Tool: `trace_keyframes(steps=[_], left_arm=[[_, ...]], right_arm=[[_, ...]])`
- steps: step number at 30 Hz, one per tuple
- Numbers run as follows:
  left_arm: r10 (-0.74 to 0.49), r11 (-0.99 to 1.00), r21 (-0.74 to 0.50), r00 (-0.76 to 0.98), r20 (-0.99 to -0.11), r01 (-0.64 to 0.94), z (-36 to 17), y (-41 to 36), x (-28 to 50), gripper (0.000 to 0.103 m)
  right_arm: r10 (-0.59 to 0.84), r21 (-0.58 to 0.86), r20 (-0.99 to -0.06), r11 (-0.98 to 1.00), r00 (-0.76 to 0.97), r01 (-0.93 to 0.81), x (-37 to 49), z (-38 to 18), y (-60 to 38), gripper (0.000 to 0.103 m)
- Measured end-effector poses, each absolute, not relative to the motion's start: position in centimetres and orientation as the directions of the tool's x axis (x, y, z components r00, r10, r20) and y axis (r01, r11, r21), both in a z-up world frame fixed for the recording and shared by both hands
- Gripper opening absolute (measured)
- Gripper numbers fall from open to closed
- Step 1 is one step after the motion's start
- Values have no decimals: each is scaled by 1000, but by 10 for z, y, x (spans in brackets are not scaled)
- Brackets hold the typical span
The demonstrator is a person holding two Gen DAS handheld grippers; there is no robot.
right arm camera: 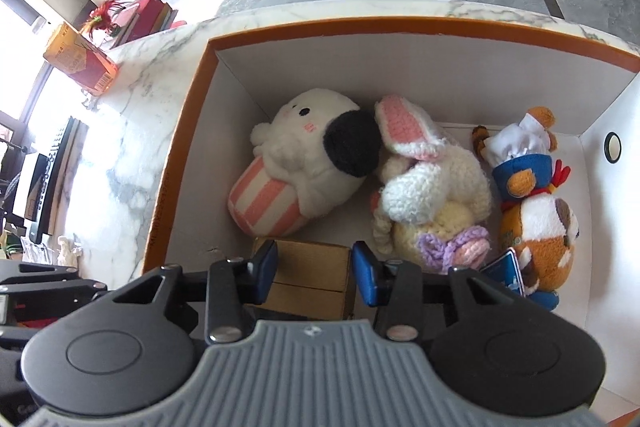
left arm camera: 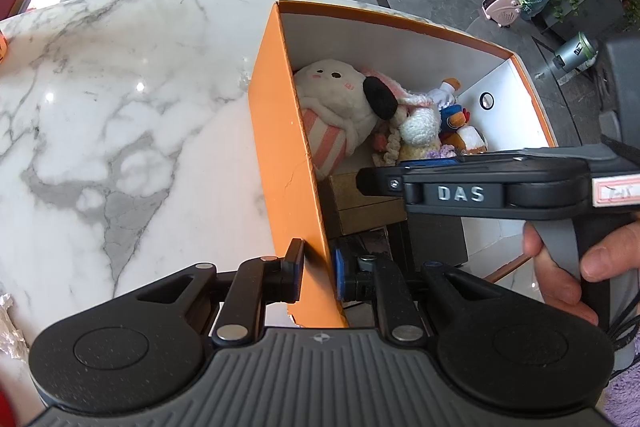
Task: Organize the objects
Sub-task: 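Withdraw both tools from the orange box toward the table items, then grasp the pink wallet with left tool while right tool reaches for the white Vaseline tube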
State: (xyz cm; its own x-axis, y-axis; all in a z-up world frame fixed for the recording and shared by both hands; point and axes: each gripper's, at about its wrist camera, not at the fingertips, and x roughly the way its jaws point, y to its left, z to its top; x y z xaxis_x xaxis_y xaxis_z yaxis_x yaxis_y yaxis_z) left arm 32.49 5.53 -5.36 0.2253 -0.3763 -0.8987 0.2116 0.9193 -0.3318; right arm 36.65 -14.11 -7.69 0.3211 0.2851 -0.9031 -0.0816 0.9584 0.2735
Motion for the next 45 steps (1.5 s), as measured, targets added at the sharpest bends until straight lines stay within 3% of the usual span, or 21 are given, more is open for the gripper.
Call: trace_keyframes(steps=[6,10,15,18,24,35,45], left_arm=[[-329,939,-272,319,-889,212,-37,49,317,19],[-241,963,-163,415,-877,215,-16,38,303,30],[-222,964,-113,492,-842,242,8,25,275,41],[-229,959,-104,510,-829,263,16,16,257,48],[-325,935,-196,488,-810,297,10,4,222,58],[-387,913,-273,429,-817,304,-56,-19,181,70],[-413,910,-363,372,-831,201,-111,-26,192,71]], right_arm=[[283,234,-873,958,396,-167,340,-43,-151,45],[304,224,-833,949,462,-221,306,-16,-173,51],[322,202,-778,941,539,-272,269,-2,-185,60],[315,179,-758,943,571,-282,247,-1,-193,60],[280,142,-738,954,614,-265,211,-14,-210,60],[239,167,-801,970,550,-177,175,-91,-232,55],[219,150,-849,973,482,-176,165,-153,-227,58]])
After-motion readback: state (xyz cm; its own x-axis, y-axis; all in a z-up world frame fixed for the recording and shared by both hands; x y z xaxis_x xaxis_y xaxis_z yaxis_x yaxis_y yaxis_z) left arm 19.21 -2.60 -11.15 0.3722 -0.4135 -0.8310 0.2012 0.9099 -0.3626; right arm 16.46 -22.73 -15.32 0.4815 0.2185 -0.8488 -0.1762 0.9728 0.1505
